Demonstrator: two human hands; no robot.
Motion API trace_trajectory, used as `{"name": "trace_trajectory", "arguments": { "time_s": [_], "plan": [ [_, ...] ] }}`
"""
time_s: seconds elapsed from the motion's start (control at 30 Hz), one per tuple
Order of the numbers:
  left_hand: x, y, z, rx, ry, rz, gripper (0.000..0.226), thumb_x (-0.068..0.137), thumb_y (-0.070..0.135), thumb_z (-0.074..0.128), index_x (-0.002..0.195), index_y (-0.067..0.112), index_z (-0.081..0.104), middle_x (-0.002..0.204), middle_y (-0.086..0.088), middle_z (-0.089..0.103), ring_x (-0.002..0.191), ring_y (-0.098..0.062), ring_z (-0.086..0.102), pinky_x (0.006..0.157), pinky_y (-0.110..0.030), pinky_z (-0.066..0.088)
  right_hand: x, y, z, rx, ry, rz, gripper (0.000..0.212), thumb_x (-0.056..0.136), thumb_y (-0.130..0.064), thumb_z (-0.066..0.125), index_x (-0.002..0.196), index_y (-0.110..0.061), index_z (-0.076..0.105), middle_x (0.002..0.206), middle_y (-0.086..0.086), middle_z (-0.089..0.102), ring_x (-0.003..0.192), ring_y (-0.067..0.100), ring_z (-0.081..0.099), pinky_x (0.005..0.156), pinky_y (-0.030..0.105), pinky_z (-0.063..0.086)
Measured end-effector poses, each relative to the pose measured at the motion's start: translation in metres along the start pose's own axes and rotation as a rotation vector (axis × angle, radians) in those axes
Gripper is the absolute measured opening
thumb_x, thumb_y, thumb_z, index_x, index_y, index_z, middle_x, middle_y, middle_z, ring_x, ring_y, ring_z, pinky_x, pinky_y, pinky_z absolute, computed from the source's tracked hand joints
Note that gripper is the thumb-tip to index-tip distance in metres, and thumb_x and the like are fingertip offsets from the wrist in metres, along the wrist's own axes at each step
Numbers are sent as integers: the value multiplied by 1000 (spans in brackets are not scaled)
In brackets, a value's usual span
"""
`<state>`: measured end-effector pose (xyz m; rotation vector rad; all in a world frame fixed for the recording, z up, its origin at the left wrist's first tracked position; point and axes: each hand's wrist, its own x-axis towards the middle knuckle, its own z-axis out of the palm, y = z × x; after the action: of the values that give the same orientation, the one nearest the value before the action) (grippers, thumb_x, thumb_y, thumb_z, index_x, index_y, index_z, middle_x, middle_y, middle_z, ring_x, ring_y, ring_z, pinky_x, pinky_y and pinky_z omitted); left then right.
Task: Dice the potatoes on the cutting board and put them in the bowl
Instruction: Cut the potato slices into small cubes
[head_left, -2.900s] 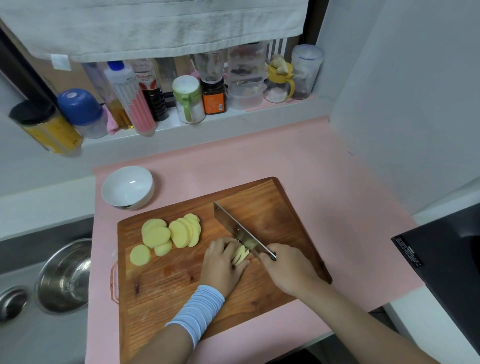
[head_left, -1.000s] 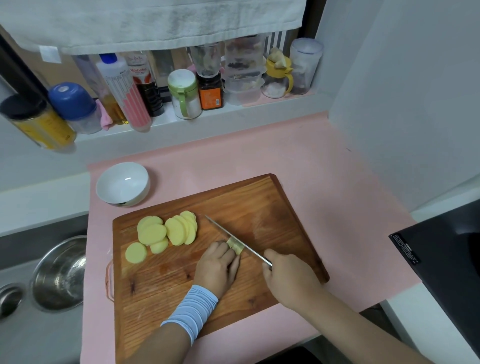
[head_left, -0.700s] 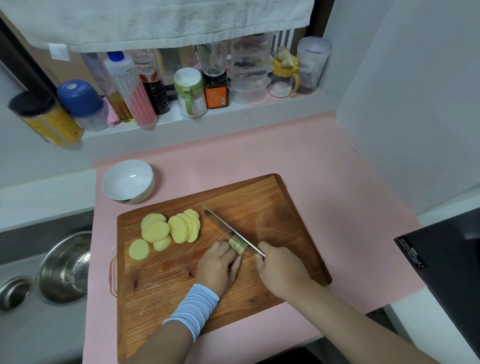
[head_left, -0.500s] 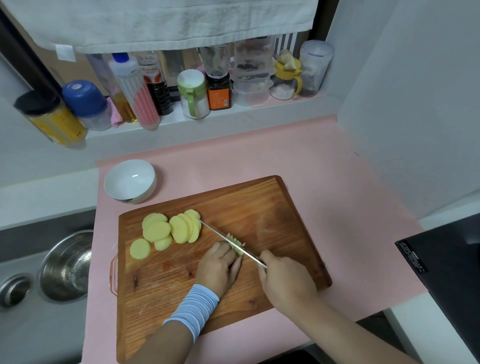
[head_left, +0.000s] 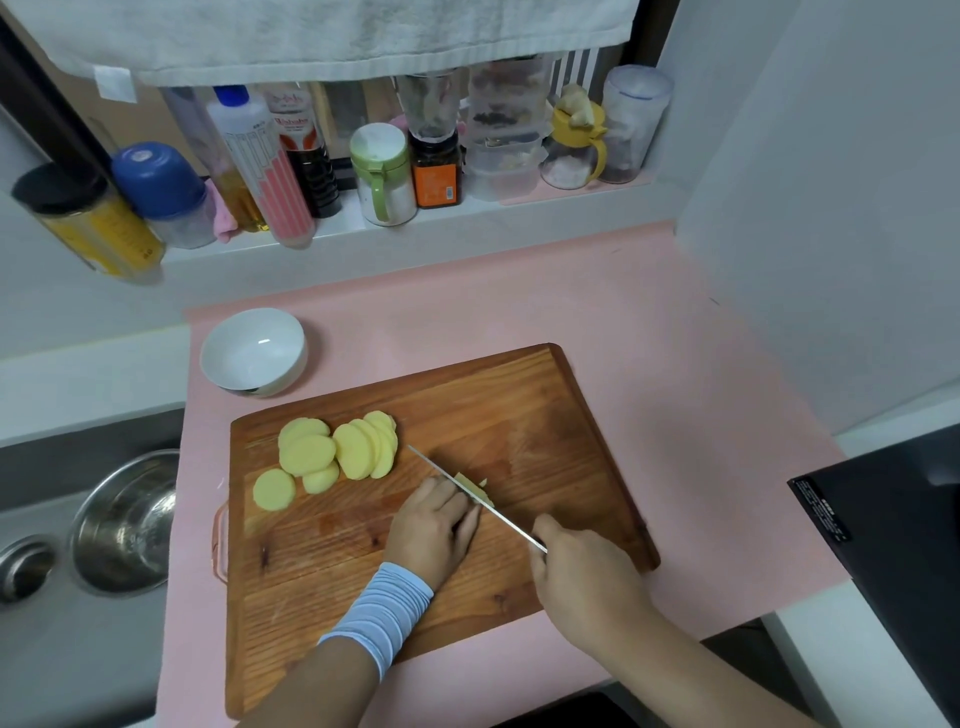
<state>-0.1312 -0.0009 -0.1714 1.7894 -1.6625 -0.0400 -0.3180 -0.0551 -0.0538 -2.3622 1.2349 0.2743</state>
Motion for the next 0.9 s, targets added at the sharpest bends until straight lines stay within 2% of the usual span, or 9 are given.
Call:
{"name": "trace_trajectory", "arguments": {
  "time_s": [0.1,0.23,0.37,0.43,0.5,0.6,0.7,0.8,0.9],
  "plan": [
    [0,0,0,7,22,-1,8,89,15,71,82,13,70,83,1,62,82,-18,54,81,-23,47,13,-1,4,72,-22,11,15,104,-33,41,109,-26,53,88,-2,67,81,22,67,66,34,52],
    [0,0,-1,8,24,-15,21,87,14,73,71,13,59,76,0,54,76,-20,52,71,-28,48,27,-3,2,121,-14,21,18,103,-33,45,109,-24,58,94,2,71,91,26,68,71,34,51],
    [-5,-6,-1,-97,7,-106,15,89,26,71,81,13,71,86,5,61,87,-15,57,79,-25,50,28,-2,2,112,-11,14,20,103,-33,45,112,-22,59,97,2,72,94,25,68,72,34,52],
    [-5,-6,-5,-149,41,-143,12,86,24,75,90,12,74,94,5,64,94,-12,58,87,-19,46,28,-2,2,107,-11,14,22,103,-33,44,114,-22,60,98,2,72,94,25,68,73,35,53],
    [-6,-5,-8,-152,76,-135,13,84,20,77,92,11,74,95,4,65,96,-11,57,91,-16,42,28,-2,1,111,-13,22,26,103,-33,44,121,-22,60,102,2,72,97,25,68,77,36,54],
    [-10,-4,-5,-108,48,-74,7,86,19,75,85,12,72,91,4,64,91,-15,59,85,-23,48,28,-2,0,108,-17,25,30,104,-34,44,127,-23,59,106,2,72,99,25,68,78,34,53],
    [-11,-5,0,-65,21,-59,11,89,21,70,80,14,71,87,5,63,87,-17,59,79,-29,51,27,-4,-2,94,-18,24,26,104,-36,43,121,-23,59,104,2,71,99,26,67,75,34,51],
    [-9,-5,0,-74,33,-67,13,89,21,68,79,14,71,85,4,63,86,-18,60,78,-28,51,22,-5,-5,64,15,11,22,104,-36,42,110,-24,59,99,0,70,94,25,66,76,36,53],
    [-9,-3,-1,-82,27,-84,16,90,24,67,77,15,70,82,6,62,83,-16,58,76,-24,49,14,-7,-7,65,54,-10,19,105,-36,41,106,-25,57,92,-3,68,82,20,64,68,33,51]
  ]
}}
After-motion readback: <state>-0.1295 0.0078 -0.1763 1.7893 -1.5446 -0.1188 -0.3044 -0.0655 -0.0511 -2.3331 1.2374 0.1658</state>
